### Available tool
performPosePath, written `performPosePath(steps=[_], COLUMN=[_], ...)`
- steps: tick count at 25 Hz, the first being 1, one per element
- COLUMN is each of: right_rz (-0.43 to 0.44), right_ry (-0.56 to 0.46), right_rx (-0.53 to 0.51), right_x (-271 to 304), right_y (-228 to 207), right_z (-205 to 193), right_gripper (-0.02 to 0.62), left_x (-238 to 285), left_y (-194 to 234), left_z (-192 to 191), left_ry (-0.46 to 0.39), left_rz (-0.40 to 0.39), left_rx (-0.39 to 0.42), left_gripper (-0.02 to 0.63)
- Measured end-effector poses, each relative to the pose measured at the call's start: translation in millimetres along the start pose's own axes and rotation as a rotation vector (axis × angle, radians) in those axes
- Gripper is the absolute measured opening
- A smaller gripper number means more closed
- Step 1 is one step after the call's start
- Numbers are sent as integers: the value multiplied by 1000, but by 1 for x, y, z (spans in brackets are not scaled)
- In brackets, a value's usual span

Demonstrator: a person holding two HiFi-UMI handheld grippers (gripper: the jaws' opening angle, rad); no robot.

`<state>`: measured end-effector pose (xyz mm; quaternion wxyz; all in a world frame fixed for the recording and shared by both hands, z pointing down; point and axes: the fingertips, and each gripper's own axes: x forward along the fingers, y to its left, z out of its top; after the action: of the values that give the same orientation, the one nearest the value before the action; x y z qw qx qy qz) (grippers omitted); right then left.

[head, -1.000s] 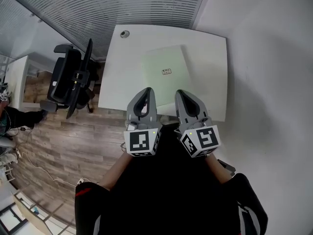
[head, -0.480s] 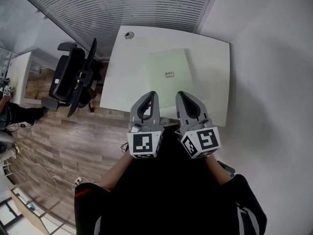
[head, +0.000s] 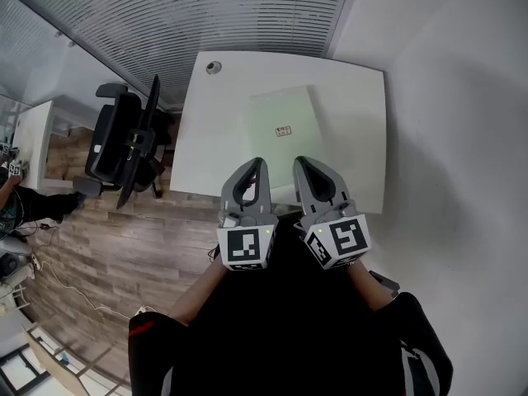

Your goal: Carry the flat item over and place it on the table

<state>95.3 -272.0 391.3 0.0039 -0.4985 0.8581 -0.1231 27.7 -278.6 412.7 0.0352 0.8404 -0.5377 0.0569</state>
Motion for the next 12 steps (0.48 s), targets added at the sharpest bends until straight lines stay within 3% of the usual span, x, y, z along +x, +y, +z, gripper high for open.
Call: performPosePath(steps=[12], right_rz=[35], right_ry=[40], right_rx=[17], right_x=[8], right_y=[5], right_z=[-7], right_gripper=[0], left_x=[-3], left_y=[15], left_z=[-8], left_ry=[42], left_rz=[61], left_rx=[-32], left_gripper=[6])
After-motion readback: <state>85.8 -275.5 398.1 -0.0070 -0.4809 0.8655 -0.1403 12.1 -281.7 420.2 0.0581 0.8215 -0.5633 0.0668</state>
